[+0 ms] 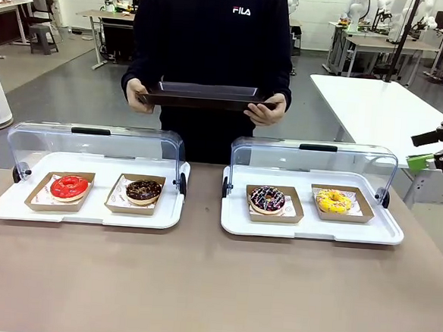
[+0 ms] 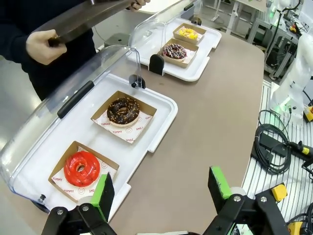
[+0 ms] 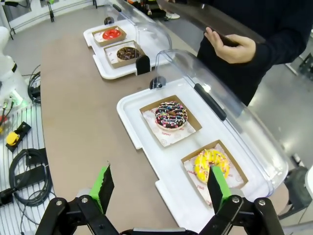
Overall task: Provide the desired donut to the person.
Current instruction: Pick up and lift the Paper togo box containing the Donut pointed at by the person.
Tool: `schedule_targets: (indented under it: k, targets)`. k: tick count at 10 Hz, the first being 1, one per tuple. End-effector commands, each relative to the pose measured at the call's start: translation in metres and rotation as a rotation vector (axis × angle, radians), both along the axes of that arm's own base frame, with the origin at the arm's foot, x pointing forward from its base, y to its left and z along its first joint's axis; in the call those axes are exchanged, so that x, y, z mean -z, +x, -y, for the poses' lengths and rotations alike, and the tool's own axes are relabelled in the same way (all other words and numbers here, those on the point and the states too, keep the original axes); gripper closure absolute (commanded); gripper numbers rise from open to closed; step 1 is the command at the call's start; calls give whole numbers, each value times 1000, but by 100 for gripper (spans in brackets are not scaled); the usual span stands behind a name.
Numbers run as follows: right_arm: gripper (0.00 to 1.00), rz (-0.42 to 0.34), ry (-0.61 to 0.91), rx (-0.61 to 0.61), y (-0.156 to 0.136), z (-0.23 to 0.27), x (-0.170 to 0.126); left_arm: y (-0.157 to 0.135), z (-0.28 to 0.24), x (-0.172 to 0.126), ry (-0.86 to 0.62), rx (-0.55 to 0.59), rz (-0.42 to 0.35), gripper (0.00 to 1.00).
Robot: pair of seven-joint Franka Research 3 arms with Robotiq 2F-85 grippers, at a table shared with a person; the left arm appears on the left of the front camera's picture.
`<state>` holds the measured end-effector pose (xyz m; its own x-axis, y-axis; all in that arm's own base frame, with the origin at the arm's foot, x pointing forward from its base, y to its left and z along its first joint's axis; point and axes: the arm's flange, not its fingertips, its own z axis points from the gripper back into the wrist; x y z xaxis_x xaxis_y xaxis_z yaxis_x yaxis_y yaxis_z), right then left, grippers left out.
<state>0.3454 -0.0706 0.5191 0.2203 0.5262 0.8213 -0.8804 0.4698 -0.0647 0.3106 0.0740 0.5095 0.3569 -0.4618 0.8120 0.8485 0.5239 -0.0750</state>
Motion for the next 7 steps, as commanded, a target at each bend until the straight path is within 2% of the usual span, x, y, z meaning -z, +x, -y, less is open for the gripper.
schedule_targets:
  k: [1, 2, 3, 7]
  targets:
    - [0, -12, -10, 8, 5, -3, 1, 1, 2, 6, 4, -7, 3, 0]
    - [0, -65, -71, 43, 7, -12, 2, 2, 8, 7, 59, 21, -76, 0]
    - [0, -7, -11, 4, 1, -1, 1, 0, 1, 0, -1, -3, -2, 0]
    - [0, -7, -11, 4, 1, -1, 1, 0, 1, 0, -1, -3, -2, 0]
